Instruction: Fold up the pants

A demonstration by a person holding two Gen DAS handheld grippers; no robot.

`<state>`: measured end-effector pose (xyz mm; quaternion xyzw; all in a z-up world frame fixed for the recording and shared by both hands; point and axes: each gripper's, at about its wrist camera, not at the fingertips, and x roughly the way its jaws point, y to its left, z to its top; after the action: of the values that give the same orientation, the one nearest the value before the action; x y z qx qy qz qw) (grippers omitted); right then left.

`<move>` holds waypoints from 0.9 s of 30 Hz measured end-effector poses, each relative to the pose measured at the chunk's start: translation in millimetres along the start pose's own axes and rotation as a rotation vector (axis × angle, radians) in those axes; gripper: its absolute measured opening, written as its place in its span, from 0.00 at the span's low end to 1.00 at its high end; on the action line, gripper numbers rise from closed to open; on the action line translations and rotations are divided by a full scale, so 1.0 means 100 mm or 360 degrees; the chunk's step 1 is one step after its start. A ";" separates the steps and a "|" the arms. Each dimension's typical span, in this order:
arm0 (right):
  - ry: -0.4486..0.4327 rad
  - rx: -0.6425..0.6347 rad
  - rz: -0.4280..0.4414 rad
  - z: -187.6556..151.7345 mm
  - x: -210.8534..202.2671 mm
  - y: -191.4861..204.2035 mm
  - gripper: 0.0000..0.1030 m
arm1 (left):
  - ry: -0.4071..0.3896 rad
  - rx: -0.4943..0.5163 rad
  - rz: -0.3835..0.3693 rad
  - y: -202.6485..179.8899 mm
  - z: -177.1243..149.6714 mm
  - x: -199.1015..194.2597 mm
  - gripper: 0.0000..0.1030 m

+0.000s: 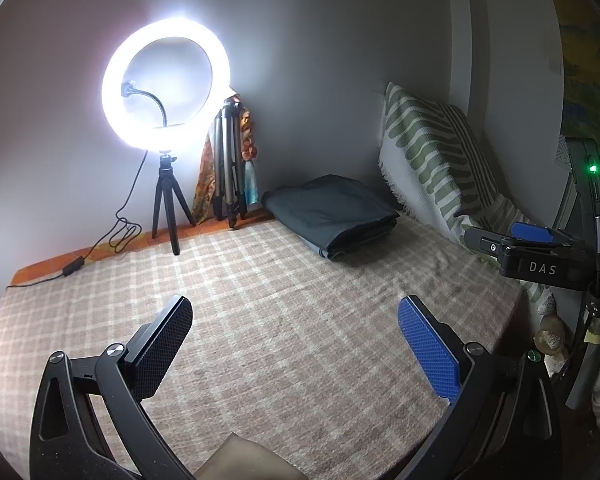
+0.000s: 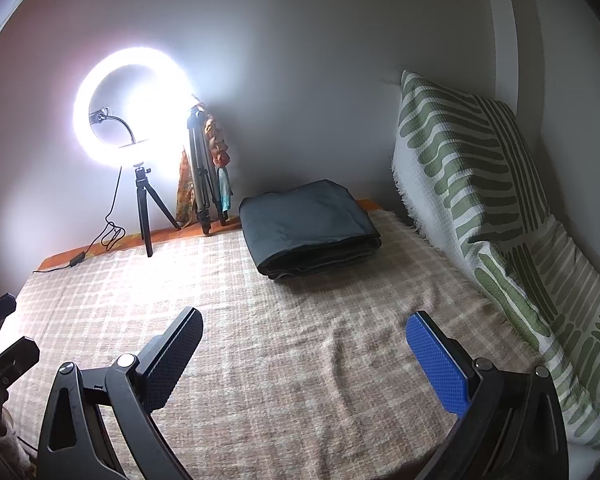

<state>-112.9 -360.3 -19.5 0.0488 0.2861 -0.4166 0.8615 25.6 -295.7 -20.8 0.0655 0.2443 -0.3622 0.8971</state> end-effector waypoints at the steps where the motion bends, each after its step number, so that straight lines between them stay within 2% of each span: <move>1: 0.0000 0.0000 0.0001 0.00 0.00 0.00 1.00 | 0.0000 -0.0001 0.0000 0.00 0.00 0.00 0.99; 27: 0.0026 -0.0013 0.0029 -0.04 0.04 0.04 1.00 | -0.0002 -0.0004 0.0002 0.02 -0.04 -0.03 0.99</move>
<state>-109.3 -358.9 -25.3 0.0512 0.2943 -0.4073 0.8631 23.3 -291.5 -23.5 0.0642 0.2441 -0.3614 0.8976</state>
